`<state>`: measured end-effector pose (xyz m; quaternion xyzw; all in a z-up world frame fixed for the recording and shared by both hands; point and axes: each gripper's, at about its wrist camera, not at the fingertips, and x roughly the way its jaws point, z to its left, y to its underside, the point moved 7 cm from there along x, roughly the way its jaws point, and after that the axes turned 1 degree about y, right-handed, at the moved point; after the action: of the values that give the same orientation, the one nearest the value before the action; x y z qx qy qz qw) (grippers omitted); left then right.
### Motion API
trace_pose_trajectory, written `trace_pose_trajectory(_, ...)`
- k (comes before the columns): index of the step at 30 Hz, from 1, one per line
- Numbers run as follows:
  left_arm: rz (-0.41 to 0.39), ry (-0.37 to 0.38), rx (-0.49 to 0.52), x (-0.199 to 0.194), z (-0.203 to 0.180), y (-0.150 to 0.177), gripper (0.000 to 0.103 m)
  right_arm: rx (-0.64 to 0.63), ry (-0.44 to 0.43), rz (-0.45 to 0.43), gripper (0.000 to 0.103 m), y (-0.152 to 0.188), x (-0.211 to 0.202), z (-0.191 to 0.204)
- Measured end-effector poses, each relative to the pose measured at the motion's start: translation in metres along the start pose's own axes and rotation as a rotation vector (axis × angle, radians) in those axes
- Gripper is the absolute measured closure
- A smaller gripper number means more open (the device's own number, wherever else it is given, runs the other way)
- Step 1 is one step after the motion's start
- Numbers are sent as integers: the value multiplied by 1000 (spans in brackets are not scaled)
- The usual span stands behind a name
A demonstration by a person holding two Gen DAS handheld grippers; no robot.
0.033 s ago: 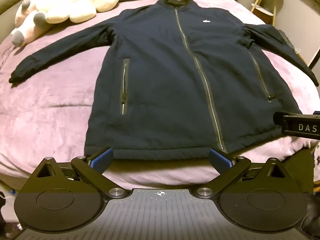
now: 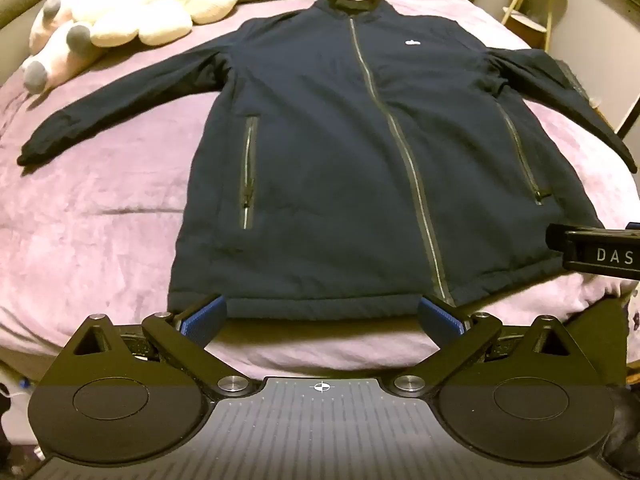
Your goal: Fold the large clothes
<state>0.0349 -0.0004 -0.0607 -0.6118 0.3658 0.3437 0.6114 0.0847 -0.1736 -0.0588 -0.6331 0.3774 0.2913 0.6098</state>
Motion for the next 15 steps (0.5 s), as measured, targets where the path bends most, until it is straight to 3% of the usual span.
trace_pose_trajectory(15,5,16,-8,1,-3,2,0,-3,1,2,2,2,0,0)
